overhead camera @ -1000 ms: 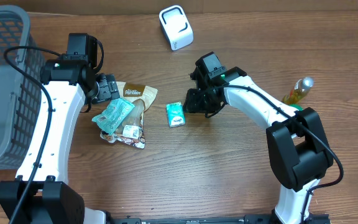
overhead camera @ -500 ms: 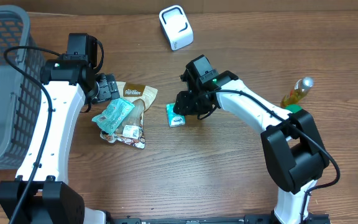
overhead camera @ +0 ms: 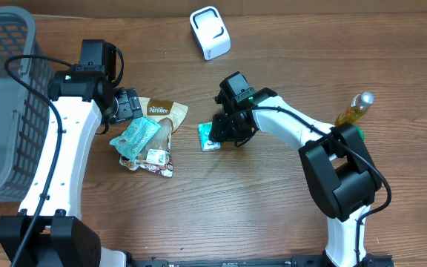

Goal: Scan the item barcode

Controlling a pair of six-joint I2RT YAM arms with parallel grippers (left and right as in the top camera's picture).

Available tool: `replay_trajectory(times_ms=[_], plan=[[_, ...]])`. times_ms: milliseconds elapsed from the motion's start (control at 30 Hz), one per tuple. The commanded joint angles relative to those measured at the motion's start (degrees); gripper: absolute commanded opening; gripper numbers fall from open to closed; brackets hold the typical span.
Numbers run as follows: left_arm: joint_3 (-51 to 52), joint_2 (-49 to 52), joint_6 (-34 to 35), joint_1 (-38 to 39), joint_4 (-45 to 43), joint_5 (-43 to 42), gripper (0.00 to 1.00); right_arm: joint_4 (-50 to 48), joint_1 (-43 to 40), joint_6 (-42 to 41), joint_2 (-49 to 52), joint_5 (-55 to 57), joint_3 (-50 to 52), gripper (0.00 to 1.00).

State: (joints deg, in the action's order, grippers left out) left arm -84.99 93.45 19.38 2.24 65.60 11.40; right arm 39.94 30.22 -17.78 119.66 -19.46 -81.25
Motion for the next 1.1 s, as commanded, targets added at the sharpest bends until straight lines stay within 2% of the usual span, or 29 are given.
replay_trajectory(times_ms=[0, 500, 833, 1033, 1067], plan=[[-0.5, 0.2, 0.57, 0.2, 0.0, 0.13, 1.0, -1.68, 0.37, 0.26, 0.22, -0.07, 0.31, 0.36], [-0.5, 0.2, 0.59, 0.2, 0.0, 0.13, 0.99, -3.78, -0.68, 0.31, -0.07, 0.07, 0.13, 0.37], [-0.5, 0.2, 0.57, 0.2, 0.0, 0.13, 1.0, -3.3, -0.83, 0.31, -0.74, 0.11, 0.13, 0.33], [-0.5, 0.2, 0.57, 0.2, 0.0, 0.13, 1.0, -3.26, -0.83, 0.24, -0.72, 2.89, 0.13, 0.34], [-0.5, 0.2, 0.57, 0.2, 0.0, 0.13, 0.99, -3.26, -0.83, 0.24, -0.72, 2.89, 0.13, 0.37]])
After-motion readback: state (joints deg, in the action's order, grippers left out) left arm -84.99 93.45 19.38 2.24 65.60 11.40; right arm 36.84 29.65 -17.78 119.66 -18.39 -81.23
